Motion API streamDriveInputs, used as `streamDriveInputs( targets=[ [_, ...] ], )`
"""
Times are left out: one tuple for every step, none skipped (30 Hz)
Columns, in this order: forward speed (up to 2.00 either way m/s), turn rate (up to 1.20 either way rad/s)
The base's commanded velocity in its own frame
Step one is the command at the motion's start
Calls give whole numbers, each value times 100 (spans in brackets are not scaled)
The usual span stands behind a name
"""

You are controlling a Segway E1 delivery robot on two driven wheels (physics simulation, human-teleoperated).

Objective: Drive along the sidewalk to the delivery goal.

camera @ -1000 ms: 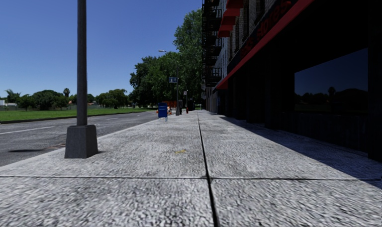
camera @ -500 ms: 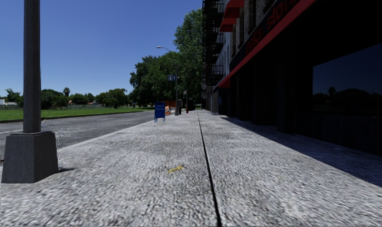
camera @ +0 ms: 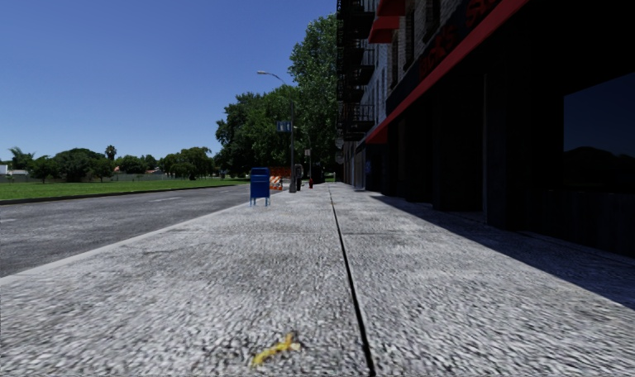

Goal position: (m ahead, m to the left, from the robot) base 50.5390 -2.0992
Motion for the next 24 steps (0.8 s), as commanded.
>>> streamDriveInputs(
  targets=[
    [200,0],
    [200,0],
    [199,0],
    [199,0],
    [199,0],
    [199,0],
    [199,0],
    [199,0],
    [199,0],
    [199,0],
    [200,0],
    [200,0],
    [200,0],
    [200,0],
    [200,-20],
    [200,-35],
    [200,-35],
    [200,-44],
    [200,0],
    [200,0],
    [200,0],
    [200,0],
    [200,0],
    [200,0]
  ],
)
